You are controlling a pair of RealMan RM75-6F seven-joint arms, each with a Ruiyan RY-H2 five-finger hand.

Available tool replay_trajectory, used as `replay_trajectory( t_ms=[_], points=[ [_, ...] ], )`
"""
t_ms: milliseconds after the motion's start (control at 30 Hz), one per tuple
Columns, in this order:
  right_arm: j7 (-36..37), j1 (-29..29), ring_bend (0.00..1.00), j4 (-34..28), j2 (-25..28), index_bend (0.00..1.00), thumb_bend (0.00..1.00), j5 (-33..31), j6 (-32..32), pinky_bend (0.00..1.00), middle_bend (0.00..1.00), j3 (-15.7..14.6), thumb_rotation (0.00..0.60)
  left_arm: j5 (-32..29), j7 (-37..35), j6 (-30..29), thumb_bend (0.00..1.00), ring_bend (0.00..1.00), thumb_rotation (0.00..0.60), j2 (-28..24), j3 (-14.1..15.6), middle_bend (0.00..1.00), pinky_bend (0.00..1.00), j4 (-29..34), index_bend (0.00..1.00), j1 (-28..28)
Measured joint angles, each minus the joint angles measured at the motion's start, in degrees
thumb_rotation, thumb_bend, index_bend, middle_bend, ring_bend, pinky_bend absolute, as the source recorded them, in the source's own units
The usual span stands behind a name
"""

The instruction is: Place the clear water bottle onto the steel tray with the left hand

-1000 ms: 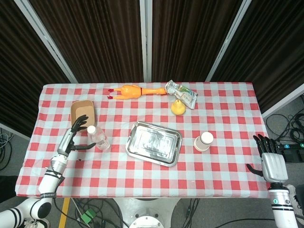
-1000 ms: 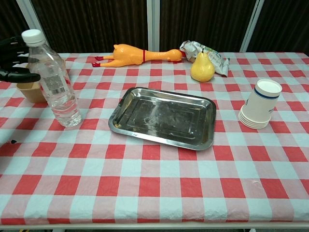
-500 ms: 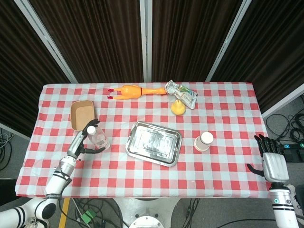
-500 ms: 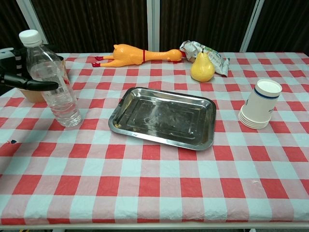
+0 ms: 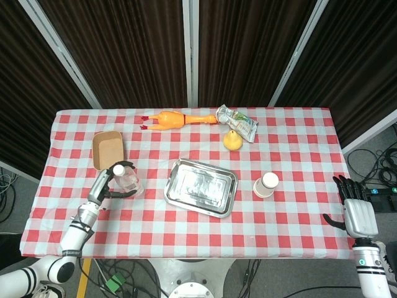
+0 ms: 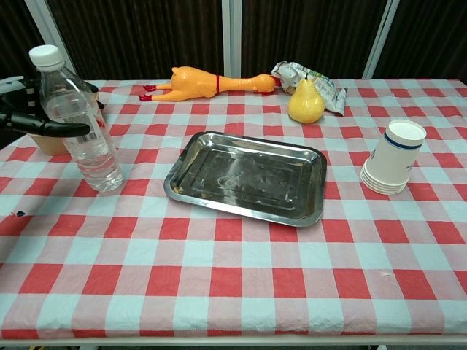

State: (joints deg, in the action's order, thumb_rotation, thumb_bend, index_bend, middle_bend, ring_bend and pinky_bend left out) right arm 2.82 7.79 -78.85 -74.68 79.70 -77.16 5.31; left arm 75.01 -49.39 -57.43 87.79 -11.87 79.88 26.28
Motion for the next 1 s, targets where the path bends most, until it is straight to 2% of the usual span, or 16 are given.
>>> replay_trajectory(
  t_ms=[233, 500, 733, 1000],
  points=[
    [0.24, 0.11, 0.0, -0.17, 0.17, 0.03, 0.1, -0.18, 0.38, 0.0, 0.03, 0.0, 0.6, -4.69, 3.77, 0.08, 0.18, 0.43, 0.6, 2.41, -3.05, 0.57, 0.42, -0.23, 0.53, 0.97],
    [0.47, 0.17, 0.0, -0.3, 0.36, 0.03, 0.1, -0.46, 0.71, 0.0, 0.03, 0.06, 0.6, -4.65, 6.27, -1.18, 0.23, 0.53, 0.6, 2.84, -4.17, 0.65, 0.5, 0.99, 0.62, 1.41],
    [0.85, 0.09, 0.0, -0.42, 0.58, 0.03, 0.1, -0.49, 0.59, 0.0, 0.03, 0.09, 0.6, -3.71, 7.46, -2.64, 0.24, 0.54, 0.6, 2.06, -5.7, 0.66, 0.51, 2.93, 0.63, 1.91],
    [0.87, 0.03, 0.0, -0.75, 0.75, 0.03, 0.1, -0.15, 0.4, 0.0, 0.03, -0.08, 0.6, -1.89, 10.1, -3.19, 0.24, 0.54, 0.6, -3.08, -11.0, 0.66, 0.52, 7.42, 0.63, 5.51]
  ],
)
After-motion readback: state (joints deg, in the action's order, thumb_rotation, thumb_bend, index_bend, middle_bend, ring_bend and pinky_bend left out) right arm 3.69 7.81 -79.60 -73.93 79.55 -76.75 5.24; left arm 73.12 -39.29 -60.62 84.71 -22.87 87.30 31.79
